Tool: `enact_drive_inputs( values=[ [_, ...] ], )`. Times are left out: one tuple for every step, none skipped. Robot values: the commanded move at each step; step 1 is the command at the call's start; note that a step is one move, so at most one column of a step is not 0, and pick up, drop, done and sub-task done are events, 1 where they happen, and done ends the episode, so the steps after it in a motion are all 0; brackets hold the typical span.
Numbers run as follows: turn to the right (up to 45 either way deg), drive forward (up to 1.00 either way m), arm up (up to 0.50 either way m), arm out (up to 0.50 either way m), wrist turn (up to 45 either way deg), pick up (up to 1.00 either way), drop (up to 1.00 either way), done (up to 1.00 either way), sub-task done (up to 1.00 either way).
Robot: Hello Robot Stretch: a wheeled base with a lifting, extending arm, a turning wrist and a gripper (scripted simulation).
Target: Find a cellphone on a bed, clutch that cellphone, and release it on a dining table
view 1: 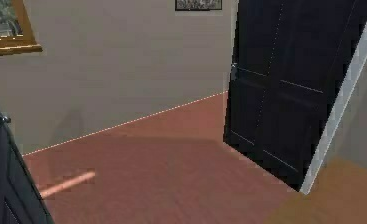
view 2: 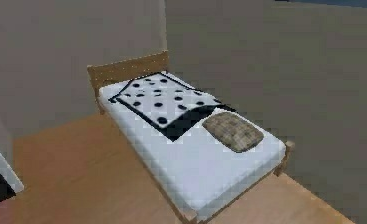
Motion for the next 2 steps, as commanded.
enact_drive_inputs(
  values=[
    [0.0, 1.0, 0.0, 0.0, 0.0, 0.0, 0.0, 0.0, 0.0],
    [-3.0, 0.0, 0.0, 0.0, 0.0, 0.0, 0.0, 0.0, 0.0]
  ],
)
